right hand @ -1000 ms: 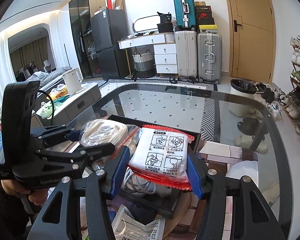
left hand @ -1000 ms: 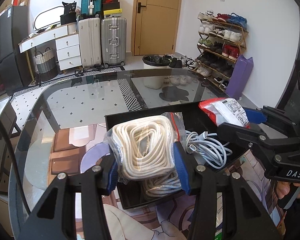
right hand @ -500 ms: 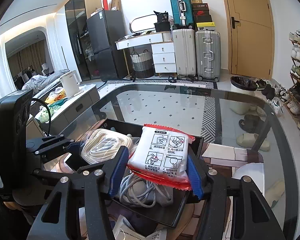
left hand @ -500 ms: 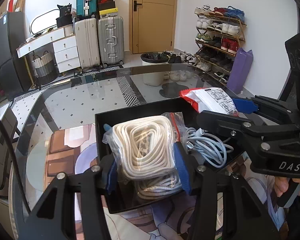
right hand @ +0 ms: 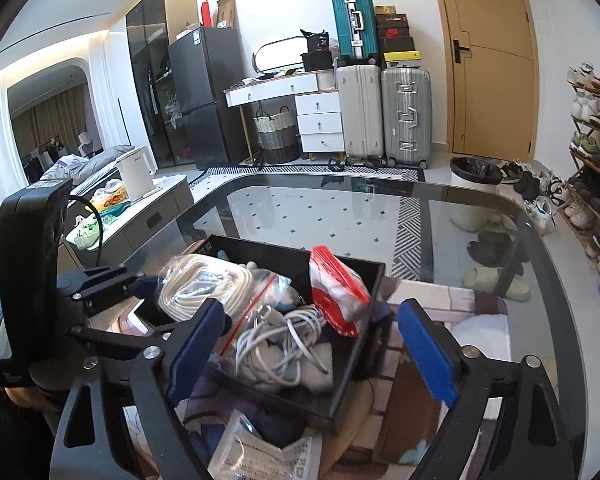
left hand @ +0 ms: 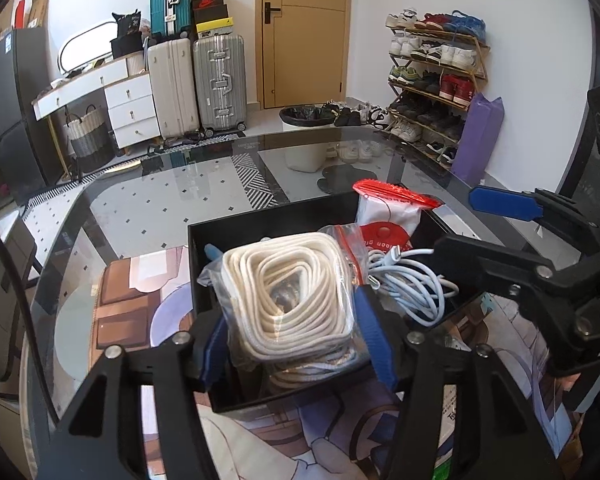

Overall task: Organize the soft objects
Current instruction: 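Open the left gripper to drop the rope bag into the black box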

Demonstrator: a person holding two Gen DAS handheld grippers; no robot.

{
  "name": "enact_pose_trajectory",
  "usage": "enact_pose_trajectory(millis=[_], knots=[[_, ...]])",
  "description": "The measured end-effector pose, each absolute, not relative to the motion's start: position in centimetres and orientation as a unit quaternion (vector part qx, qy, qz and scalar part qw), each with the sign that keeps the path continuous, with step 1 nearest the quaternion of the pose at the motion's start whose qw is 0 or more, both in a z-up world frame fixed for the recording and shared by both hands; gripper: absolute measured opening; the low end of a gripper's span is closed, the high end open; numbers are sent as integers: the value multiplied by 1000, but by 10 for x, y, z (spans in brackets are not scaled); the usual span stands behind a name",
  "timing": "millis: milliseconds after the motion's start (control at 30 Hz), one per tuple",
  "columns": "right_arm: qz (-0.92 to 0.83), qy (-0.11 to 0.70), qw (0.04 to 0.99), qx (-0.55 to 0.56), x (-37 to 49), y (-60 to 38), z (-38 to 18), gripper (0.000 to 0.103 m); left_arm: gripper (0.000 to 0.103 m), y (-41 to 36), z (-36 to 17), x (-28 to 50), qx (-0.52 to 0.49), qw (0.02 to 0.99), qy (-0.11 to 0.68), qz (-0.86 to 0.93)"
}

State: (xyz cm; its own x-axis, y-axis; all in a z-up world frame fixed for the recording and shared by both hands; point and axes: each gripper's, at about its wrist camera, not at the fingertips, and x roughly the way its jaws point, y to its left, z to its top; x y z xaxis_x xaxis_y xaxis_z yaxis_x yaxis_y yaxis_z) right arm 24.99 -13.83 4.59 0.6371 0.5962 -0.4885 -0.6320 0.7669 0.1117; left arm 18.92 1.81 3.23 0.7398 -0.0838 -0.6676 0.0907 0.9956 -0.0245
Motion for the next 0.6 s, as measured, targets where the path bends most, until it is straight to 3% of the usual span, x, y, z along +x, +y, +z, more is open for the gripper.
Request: enact_pose_trajectory(millis=[200,300,600], knots=[[326,257,910,-18,238,-164,41,102,86,21,41,174,-1,938,343,-55],[326,264,908,-16,232,-173,36,102,103,24,44,165,-3,941,336,-40],[331,286,899,-24,211,-181,16,102,103,42,39,137,-31,943,331,-29]])
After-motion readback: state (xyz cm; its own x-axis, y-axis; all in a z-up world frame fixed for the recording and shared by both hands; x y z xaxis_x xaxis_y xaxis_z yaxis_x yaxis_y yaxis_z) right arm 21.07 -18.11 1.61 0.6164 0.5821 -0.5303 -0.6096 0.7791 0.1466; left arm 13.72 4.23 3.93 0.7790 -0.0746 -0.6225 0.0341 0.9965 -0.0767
